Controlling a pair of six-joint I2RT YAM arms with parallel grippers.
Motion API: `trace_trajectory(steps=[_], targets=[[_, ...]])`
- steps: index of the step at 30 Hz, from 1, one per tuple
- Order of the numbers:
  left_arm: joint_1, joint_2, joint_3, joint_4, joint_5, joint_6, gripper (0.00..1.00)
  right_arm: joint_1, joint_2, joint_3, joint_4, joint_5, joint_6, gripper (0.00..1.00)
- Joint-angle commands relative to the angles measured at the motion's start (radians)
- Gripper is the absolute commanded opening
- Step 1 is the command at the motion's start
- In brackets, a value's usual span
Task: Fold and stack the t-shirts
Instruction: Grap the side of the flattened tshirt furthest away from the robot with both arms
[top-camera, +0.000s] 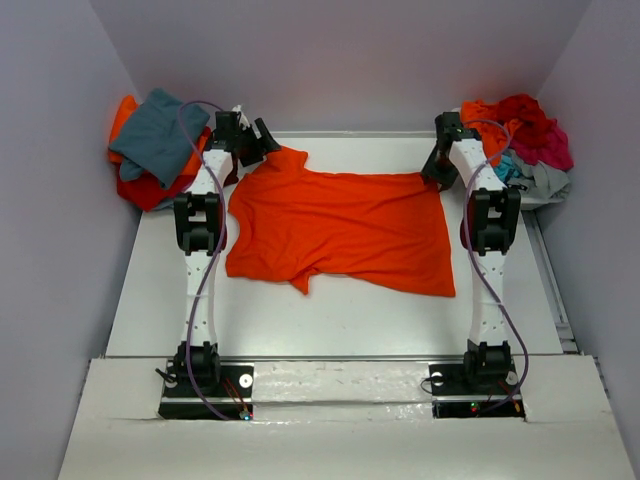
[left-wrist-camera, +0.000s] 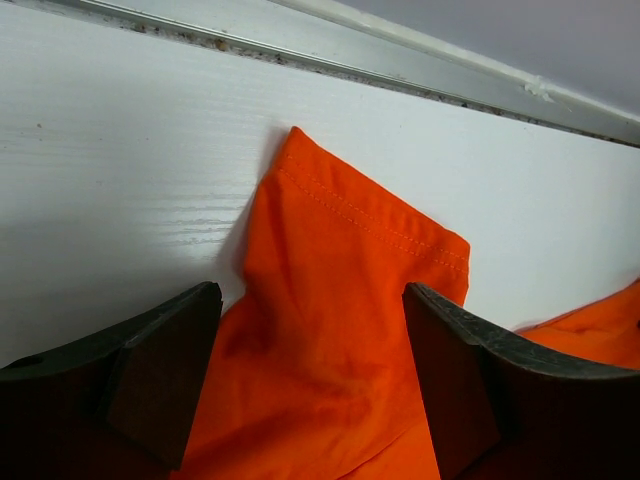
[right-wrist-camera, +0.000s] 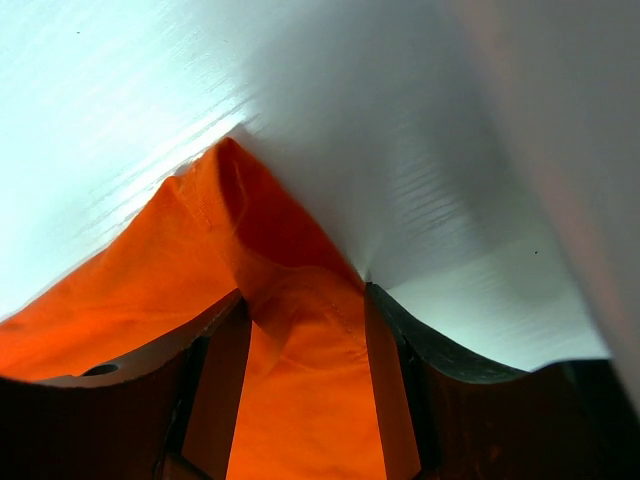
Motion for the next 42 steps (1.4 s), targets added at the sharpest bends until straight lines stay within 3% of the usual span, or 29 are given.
trace_trajectory(steps=[1, 10, 15, 20, 25, 29, 32, 37, 40, 42], targets=[[0.013, -0.028, -0.023, -0.138, -0.063, 0.049, 0.87, -0.037, -0.084, 0.0, 0.076, 0.182, 0.01, 0.55], [0.031, -0.066, -0.063, -0.154, -0.058, 0.073, 0.87, -0.068, -0.018, 0.093, 0.133, 0.2, -0.063, 0.56], [0.041, -0.086, -0.075, -0.151, -0.051, 0.073, 0.87, -0.079, -0.004, 0.112, 0.172, 0.127, -0.1, 0.57], [0.05, -0.081, -0.075, -0.151, -0.042, 0.07, 0.87, -0.079, -0.036, 0.072, 0.21, 0.039, -0.155, 0.59], [0.05, -0.088, -0.089, -0.145, -0.035, 0.066, 0.87, -0.079, -0.038, 0.07, 0.265, 0.116, -0.183, 0.68], [0.05, -0.092, -0.095, -0.14, -0.031, 0.06, 0.87, -0.079, -0.11, -0.083, 0.452, 0.114, -0.192, 0.73], [0.05, -0.095, -0.103, -0.146, -0.034, 0.067, 0.87, -0.069, -0.087, -0.048, 0.439, 0.137, -0.191, 0.72], [0.05, -0.094, -0.106, -0.151, -0.031, 0.067, 0.86, -0.069, -0.091, -0.123, 0.468, 0.136, -0.186, 0.59], [0.05, -0.091, -0.104, -0.149, -0.032, 0.069, 0.85, -0.069, -0.119, -0.21, 0.501, 0.122, -0.171, 0.34], [0.05, -0.088, -0.103, -0.149, -0.035, 0.069, 0.85, -0.069, -0.127, -0.241, 0.506, 0.119, -0.168, 0.28]])
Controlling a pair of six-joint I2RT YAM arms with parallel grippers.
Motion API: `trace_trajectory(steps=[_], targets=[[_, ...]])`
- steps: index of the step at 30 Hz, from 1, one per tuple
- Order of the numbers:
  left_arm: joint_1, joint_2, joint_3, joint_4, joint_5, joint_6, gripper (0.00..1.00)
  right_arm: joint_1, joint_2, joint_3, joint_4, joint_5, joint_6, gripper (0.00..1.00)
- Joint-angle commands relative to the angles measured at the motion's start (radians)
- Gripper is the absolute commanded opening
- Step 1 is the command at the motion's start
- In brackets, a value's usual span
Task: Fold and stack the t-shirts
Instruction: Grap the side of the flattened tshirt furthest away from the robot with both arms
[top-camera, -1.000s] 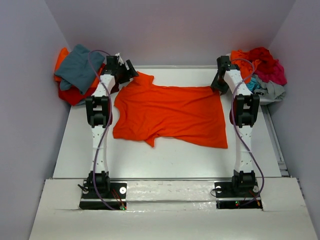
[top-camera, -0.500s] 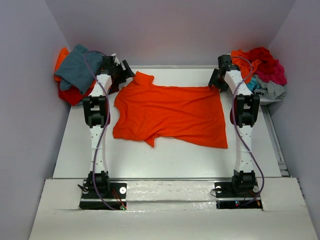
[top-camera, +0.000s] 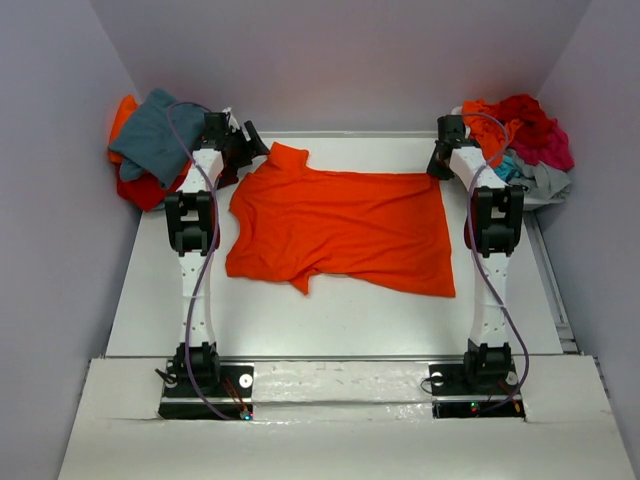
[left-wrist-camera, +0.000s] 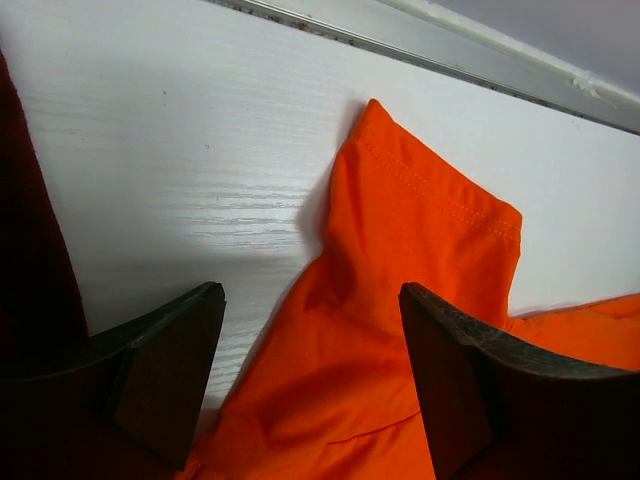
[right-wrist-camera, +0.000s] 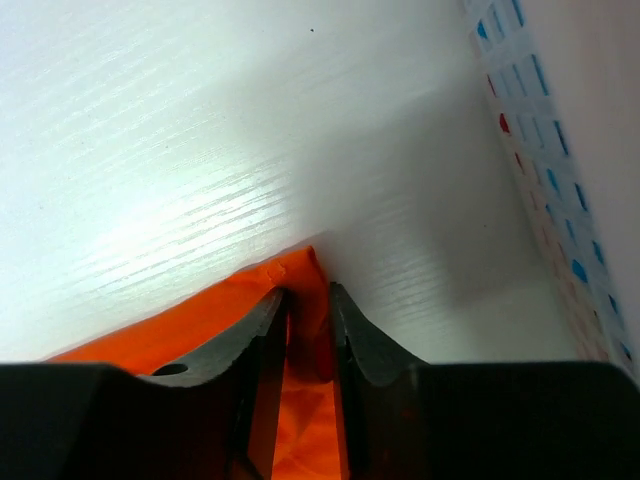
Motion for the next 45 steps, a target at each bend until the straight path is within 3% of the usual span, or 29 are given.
trace_trajectory(steps=[1, 11, 22, 29, 35, 41, 45], targets=[[0.007, -0.03, -0.03, -0.102, -0.02, 0.02, 0.85, -0.063, -0.075, -0.05, 0.129, 0.091, 0.017, 0.28], [0.007, 0.01, 0.001, -0.063, 0.056, 0.029, 0.85, -0.063, -0.093, -0.038, 0.1, 0.083, 0.006, 0.29], [-0.022, 0.069, 0.012, 0.07, 0.323, -0.032, 0.85, -0.063, -0.13, -0.05, 0.074, 0.094, -0.004, 0.3], [-0.032, 0.082, 0.025, 0.096, 0.294, -0.06, 0.85, -0.063, -0.127, -0.032, 0.054, 0.096, -0.004, 0.3], [-0.032, 0.081, 0.056, 0.062, 0.145, -0.038, 0.84, -0.063, -0.112, 0.005, 0.031, 0.091, -0.007, 0.3], [-0.032, 0.035, 0.024, 0.042, 0.018, -0.032, 0.72, -0.063, -0.118, 0.003, 0.026, 0.085, -0.003, 0.29], [-0.032, -0.008, -0.039, 0.059, -0.031, -0.028, 0.51, -0.063, -0.118, 0.0, 0.023, 0.076, 0.005, 0.22]])
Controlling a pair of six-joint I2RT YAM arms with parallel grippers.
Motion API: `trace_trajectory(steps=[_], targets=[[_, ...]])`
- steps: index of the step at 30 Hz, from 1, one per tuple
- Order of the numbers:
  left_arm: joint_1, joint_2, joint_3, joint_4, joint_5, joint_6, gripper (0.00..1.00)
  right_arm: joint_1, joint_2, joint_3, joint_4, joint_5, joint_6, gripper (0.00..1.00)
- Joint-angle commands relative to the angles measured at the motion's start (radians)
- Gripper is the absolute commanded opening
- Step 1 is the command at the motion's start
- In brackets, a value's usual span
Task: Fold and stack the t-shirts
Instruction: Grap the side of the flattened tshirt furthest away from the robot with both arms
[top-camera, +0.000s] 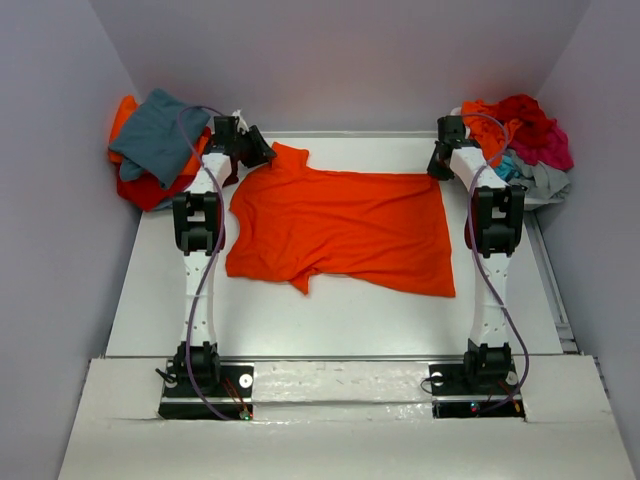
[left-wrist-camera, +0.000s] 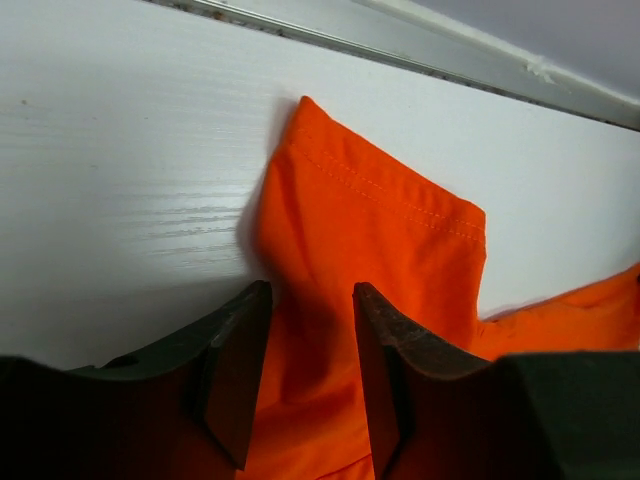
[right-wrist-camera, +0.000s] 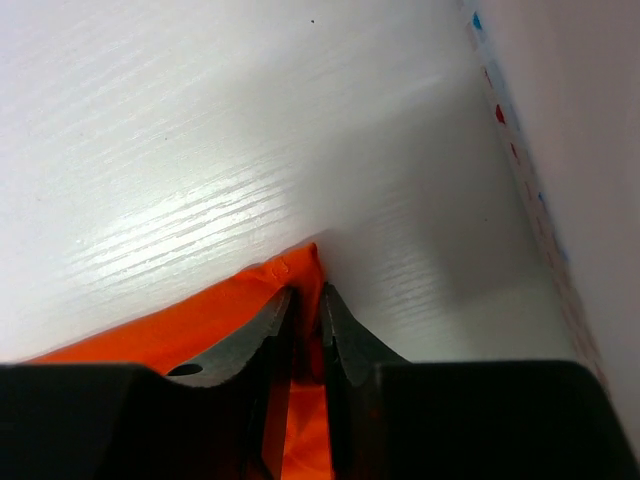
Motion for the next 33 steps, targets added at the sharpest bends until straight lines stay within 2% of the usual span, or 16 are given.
trace_trajectory(steps=[1, 3, 15, 23, 24, 33], targets=[[0.003, -0.061, -0.061, -0.035, -0.111, 0.024, 0.51, -0.063, -0.092, 0.045, -0.005, 0.077, 0.009, 0.22], [0.003, -0.061, -0.056, -0.041, -0.133, 0.029, 0.48, -0.063, -0.095, 0.041, -0.002, 0.075, 0.01, 0.22], [0.003, -0.001, 0.019, -0.037, -0.134, -0.023, 0.49, -0.054, -0.093, 0.069, -0.005, 0.069, 0.001, 0.22], [-0.006, 0.022, 0.02, 0.014, -0.048, -0.112, 0.49, -0.054, -0.104, 0.058, -0.005, 0.069, 0.01, 0.22], [-0.015, 0.027, 0.017, 0.02, -0.029, -0.124, 0.46, -0.054, -0.107, 0.057, -0.005, 0.069, 0.01, 0.22], [-0.034, 0.021, -0.021, 0.039, 0.017, -0.146, 0.42, -0.054, -0.116, 0.048, -0.002, 0.068, 0.013, 0.22]])
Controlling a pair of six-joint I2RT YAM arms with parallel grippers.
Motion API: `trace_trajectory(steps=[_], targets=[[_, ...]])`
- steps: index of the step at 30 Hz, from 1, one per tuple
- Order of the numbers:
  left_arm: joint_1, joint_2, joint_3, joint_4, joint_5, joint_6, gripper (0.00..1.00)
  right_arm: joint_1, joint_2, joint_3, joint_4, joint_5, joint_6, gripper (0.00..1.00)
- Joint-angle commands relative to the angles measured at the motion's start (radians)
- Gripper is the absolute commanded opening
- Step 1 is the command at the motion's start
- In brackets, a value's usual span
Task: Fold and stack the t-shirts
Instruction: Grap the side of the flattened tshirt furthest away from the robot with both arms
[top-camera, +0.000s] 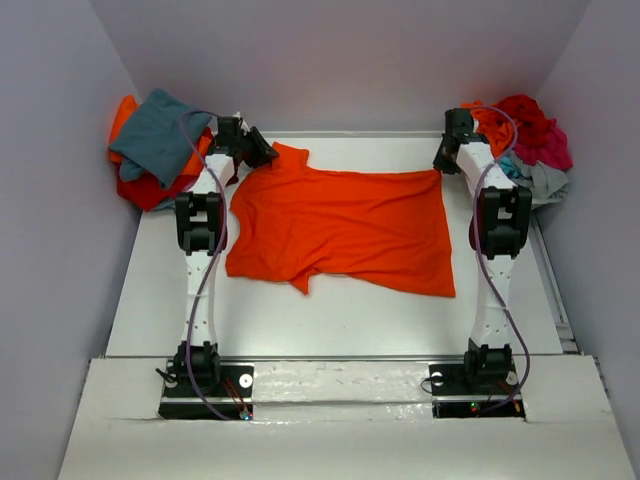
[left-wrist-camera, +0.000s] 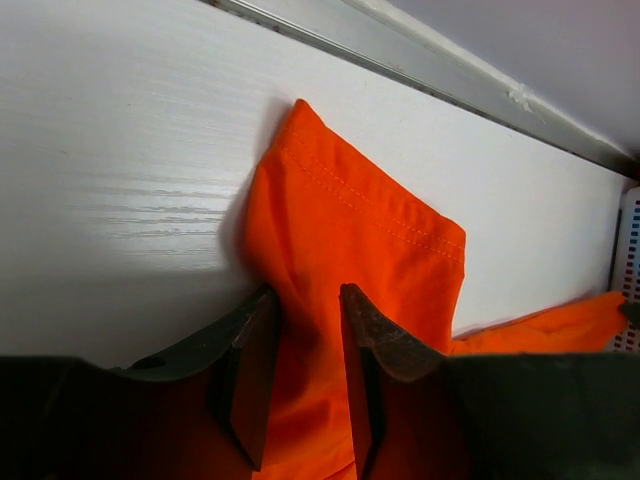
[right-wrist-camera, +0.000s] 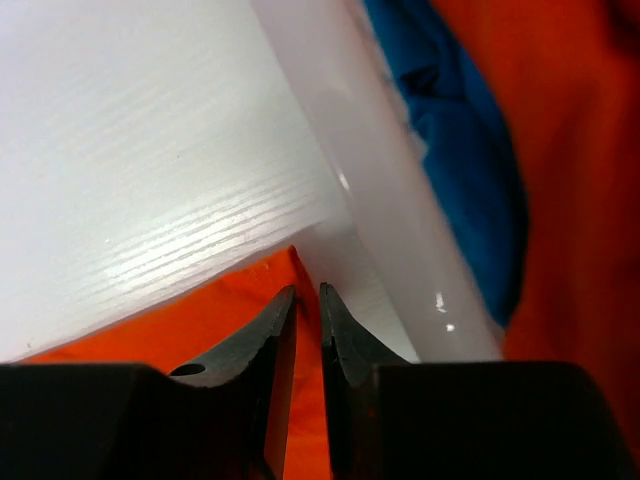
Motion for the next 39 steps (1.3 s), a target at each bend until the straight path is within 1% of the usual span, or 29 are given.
trace_trajectory(steps=[1, 6, 9, 14, 18, 20, 21, 23, 25, 30, 33, 39], targets=[[-0.022, 0.009, -0.019, 0.005, 0.04, -0.011, 0.42, -0.045, -0.079, 0.037, 0.034, 0.067, 0.012, 0.22], [-0.022, -0.006, -0.028, -0.005, 0.002, 0.008, 0.36, -0.045, -0.082, 0.033, 0.035, 0.067, 0.009, 0.22], [-0.022, -0.025, -0.036, -0.013, -0.024, 0.02, 0.29, -0.045, -0.083, 0.028, 0.037, 0.055, 0.009, 0.22], [-0.022, -0.054, -0.068, -0.016, -0.064, 0.035, 0.28, -0.045, -0.076, 0.031, 0.031, 0.024, 0.005, 0.22], [-0.022, -0.063, -0.082, -0.016, -0.073, 0.042, 0.28, -0.045, -0.048, 0.082, -0.012, -0.01, 0.005, 0.28], [-0.022, -0.066, -0.082, -0.019, -0.078, 0.045, 0.28, -0.045, -0.016, 0.109, -0.054, -0.011, 0.014, 0.33], [-0.022, -0.069, -0.082, -0.019, -0.078, 0.045, 0.28, -0.045, -0.002, 0.118, -0.058, -0.011, 0.017, 0.39], [-0.022, -0.071, -0.08, -0.022, -0.081, 0.049, 0.28, -0.045, 0.007, 0.117, -0.071, -0.008, 0.026, 0.41], [-0.022, -0.072, -0.076, -0.03, -0.083, 0.052, 0.28, -0.045, 0.009, 0.1, -0.068, -0.002, 0.032, 0.45], [-0.022, -0.081, -0.076, -0.042, -0.087, 0.06, 0.28, -0.045, 0.033, 0.112, -0.092, -0.013, 0.048, 0.45], [-0.022, -0.088, -0.076, -0.045, -0.092, 0.063, 0.28, -0.045, 0.033, 0.093, -0.092, -0.022, 0.054, 0.45], [-0.013, -0.094, -0.076, -0.054, -0.098, 0.066, 0.28, -0.045, 0.023, 0.063, -0.095, 0.009, 0.058, 0.45]])
